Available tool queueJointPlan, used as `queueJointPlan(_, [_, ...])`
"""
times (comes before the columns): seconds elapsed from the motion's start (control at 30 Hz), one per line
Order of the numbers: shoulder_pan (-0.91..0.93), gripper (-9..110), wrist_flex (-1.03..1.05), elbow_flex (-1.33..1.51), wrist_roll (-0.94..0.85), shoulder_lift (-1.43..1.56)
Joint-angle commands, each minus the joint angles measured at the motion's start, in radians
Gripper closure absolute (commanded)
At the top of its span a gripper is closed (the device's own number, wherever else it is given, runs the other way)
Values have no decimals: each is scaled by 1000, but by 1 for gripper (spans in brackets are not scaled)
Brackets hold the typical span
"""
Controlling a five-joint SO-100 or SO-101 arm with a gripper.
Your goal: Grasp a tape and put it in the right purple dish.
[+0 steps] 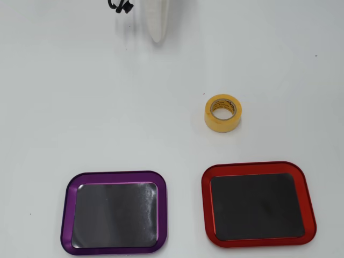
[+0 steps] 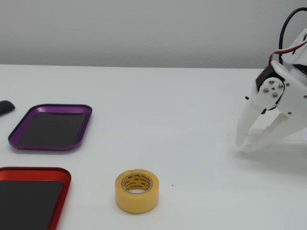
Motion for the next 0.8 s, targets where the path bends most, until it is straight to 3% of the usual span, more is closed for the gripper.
queueJointPlan(0.0, [-5,102,-3,3,-8,71])
queueJointPlan(0.17, [8,102,-143,-72,-14,64])
queueJointPlan(0.37, [-20,101,-241,-253,-172,-29])
queueJointPlan(0.57, [-198,98,-242,-410,-184,-477])
queueJointPlan(0.77, [-284,98,-239,-755,-175,-966])
